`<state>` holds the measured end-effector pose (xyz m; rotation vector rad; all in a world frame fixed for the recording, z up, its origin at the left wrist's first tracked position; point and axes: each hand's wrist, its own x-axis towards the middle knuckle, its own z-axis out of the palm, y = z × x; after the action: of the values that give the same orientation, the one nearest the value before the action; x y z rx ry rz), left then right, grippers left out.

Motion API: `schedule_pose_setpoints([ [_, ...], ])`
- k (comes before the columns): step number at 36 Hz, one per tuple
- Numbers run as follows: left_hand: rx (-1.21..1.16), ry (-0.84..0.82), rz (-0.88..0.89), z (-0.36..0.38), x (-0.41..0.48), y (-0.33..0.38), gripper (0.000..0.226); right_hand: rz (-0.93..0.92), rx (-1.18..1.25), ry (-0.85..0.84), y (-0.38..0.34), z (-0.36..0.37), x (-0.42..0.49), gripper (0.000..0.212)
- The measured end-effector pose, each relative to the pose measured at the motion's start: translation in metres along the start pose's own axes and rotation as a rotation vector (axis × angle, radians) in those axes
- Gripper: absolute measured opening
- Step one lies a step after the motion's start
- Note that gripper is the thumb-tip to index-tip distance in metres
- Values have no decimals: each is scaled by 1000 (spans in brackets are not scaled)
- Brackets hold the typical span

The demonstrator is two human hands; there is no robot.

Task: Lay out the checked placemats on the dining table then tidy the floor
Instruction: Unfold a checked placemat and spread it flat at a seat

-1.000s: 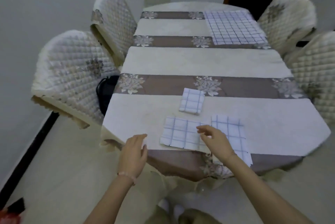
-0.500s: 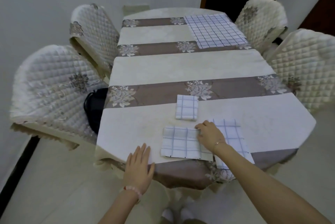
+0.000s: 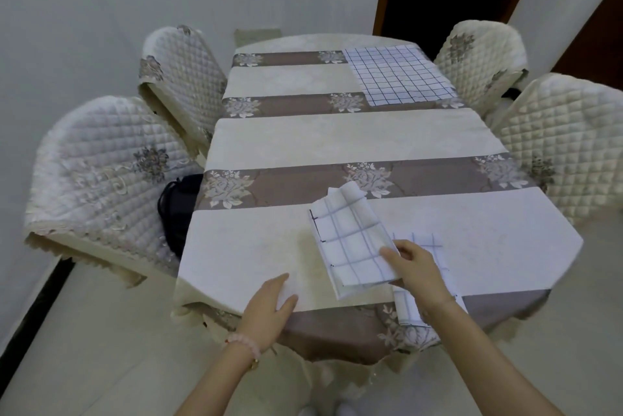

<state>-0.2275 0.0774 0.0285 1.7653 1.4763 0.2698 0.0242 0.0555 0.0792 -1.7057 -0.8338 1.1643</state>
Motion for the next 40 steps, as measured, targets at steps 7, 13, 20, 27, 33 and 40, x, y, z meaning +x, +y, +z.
schedule_pose_setpoints([
  [7,-1040,-116,-177,-7,-8,82,34,96,170,7,24,1,-12,51],
  [13,-1079,-19,-150,0,-13,100,20,104,206,47,29,2,-19,49],
  [20,-1039,76,-177,3,-9,101,11,-72,-50,155,15,12,-30,32],
  [27,-1015,123,-116,2,-11,104,14,-212,-89,-85,-12,30,-49,27],
  [33,-1051,130,-112,-2,-15,104,12,-145,-27,-262,-19,43,-51,27],
  [40,-1048,157,-112,-4,-16,99,5,-128,-58,-185,-8,41,-43,14],
])
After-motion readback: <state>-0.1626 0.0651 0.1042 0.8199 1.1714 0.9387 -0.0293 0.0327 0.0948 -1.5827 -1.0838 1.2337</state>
